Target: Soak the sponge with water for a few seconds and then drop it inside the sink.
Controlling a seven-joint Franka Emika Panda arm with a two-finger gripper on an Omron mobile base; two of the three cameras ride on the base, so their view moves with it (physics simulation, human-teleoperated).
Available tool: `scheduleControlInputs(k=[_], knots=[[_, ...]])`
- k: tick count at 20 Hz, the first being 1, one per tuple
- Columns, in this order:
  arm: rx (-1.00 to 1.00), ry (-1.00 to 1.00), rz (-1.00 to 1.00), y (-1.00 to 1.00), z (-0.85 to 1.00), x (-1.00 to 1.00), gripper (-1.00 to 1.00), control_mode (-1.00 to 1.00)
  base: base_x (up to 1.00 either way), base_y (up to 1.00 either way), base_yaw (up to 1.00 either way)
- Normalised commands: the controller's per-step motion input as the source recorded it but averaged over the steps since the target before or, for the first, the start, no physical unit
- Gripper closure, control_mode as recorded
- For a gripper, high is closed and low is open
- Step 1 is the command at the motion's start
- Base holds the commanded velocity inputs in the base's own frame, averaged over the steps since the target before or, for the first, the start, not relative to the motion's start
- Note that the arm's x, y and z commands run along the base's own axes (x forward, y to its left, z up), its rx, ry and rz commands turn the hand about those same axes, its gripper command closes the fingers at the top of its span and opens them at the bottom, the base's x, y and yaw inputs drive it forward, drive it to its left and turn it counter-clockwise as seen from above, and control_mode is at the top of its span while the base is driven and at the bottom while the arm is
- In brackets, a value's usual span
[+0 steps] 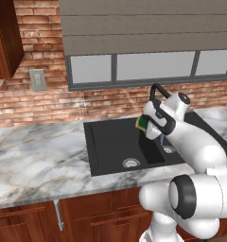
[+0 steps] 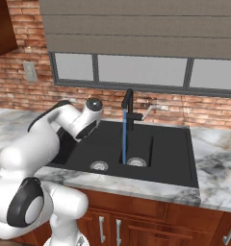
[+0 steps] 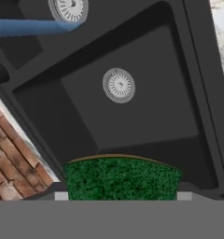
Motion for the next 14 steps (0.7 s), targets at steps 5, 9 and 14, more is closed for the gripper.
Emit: scheduleControlInputs(k=[5,9,14], knots=[[-0.13,0.02,0.05,0.29,0.1,0.06,1.0,-1.0,0.0,0.0,0.0],[-0.04,0.0,0.09,0.29,0.0,0.0,1.0,-1.0,0.0,0.0,0.0],[-0.01,0.0,0.15,0.04,0.0,0.0,1.0,-1.0,0.0,0.0,0.0]])
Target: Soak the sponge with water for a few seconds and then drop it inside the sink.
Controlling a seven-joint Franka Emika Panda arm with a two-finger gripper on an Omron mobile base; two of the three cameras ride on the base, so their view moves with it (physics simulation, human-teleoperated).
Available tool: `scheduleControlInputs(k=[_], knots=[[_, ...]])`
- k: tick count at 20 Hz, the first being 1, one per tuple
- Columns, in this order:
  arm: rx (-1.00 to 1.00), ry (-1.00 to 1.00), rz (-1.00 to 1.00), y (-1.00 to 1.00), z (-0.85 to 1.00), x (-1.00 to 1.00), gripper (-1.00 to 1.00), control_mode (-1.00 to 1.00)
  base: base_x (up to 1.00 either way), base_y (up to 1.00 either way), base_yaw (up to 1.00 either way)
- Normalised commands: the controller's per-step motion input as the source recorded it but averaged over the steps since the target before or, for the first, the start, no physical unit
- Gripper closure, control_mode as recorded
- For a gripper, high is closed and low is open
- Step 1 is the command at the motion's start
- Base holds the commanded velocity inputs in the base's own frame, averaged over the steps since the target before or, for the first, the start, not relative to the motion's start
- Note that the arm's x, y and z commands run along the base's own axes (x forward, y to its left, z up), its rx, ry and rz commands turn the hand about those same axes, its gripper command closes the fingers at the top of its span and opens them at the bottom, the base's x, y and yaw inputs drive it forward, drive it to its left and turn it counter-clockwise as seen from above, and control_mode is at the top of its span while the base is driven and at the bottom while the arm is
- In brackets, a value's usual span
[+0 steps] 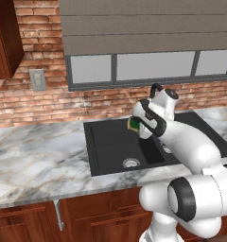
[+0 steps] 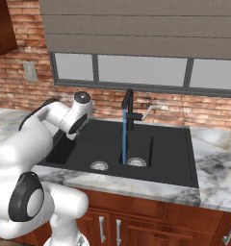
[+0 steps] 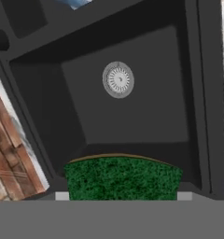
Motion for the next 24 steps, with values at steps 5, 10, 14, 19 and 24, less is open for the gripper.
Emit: scheduleControlInputs(k=[5,10,14,19,24], knots=[[0.0,-0.06,0.2,0.0,0.0,0.0,1.0,-1.0,0.0,0.0,0.0],[0.0,-0.14,0.28,0.0,0.08,0.01,1.0,-1.0,0.0,0.0,0.0],[-0.06,-0.08,0.34,0.0,0.26,0.01,1.0,-1.0,0.0,0.0,0.0],[-0.21,0.0,0.35,0.07,0.26,0.0,1.0,-1.0,0.0,0.0,0.0],[-0.28,0.01,0.32,0.27,0.12,0.0,1.0,-1.0,0.0,0.0,0.0]])
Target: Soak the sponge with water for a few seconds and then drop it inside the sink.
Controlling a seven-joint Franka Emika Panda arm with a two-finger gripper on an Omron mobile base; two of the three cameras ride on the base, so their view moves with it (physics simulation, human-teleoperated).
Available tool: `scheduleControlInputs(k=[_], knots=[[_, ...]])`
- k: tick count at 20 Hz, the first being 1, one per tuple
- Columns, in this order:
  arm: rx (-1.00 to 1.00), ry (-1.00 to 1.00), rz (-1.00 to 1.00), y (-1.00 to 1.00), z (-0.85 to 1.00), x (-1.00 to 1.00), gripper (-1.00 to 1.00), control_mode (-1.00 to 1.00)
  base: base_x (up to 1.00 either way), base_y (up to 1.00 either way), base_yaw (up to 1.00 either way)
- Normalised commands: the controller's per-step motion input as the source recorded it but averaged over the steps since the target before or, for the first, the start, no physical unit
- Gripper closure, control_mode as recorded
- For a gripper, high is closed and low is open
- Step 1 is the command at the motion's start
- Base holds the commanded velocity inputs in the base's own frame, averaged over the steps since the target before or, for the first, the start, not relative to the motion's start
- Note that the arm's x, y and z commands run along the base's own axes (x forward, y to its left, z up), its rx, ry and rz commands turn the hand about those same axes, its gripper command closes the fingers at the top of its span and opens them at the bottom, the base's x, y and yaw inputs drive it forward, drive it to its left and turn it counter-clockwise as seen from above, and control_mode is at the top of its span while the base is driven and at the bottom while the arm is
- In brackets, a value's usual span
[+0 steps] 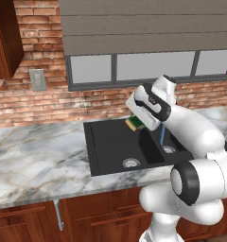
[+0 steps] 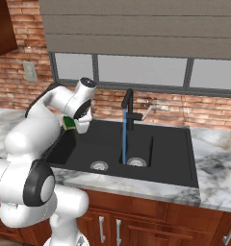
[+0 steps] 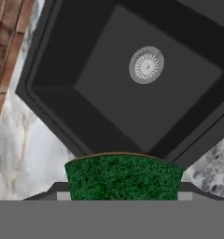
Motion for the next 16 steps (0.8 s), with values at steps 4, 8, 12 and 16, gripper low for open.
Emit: scheduleControlInputs(k=[4,8,12,16], knots=[[-0.28,0.07,0.27,0.5,0.0,0.07,1.0,-1.0,0.0,0.0,0.0],[-0.18,0.06,0.28,0.24,-0.08,0.13,1.0,-1.0,0.0,0.0,0.0],[-0.02,0.0,0.19,-0.03,-0.3,0.05,1.0,-1.0,0.0,0.0,0.0],[0.0,0.0,0.11,-0.26,-0.35,0.23,1.0,-1.0,0.0,0.0,0.0]])
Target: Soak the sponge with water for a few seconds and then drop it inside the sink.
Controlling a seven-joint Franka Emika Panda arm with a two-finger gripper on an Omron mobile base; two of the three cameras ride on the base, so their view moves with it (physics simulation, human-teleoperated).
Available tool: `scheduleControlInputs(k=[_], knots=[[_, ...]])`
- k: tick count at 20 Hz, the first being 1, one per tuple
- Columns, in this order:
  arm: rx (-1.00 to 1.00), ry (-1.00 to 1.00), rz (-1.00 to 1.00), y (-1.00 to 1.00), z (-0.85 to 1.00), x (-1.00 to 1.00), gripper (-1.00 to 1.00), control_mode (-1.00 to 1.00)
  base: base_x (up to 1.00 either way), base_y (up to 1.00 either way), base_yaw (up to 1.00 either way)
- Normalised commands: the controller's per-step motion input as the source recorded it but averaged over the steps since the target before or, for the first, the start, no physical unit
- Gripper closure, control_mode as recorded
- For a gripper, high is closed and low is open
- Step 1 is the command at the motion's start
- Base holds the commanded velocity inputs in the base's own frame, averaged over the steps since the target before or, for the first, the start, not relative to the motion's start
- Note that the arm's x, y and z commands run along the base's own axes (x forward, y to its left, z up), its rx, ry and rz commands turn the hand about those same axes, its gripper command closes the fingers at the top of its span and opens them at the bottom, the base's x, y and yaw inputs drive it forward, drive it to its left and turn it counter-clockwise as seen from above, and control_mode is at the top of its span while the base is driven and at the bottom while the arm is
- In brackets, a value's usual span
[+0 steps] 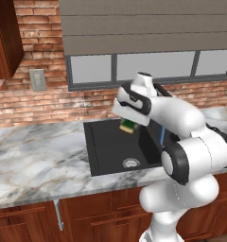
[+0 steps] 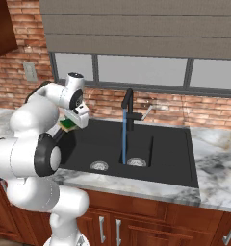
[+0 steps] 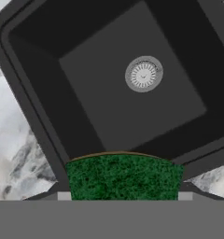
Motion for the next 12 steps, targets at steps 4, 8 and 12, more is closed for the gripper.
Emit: scheduleControlInputs(k=[4,8,12], knots=[[0.0,0.0,0.05,-0.24,-0.38,0.29,1.0,-1.0,0.0,0.0,0.0],[0.0,0.0,0.03,-0.06,-0.54,0.26,1.0,-1.0,0.0,0.0,0.0],[0.0,-0.1,0.0,0.13,-0.45,0.31,1.0,-1.0,0.0,0.0,0.0]])
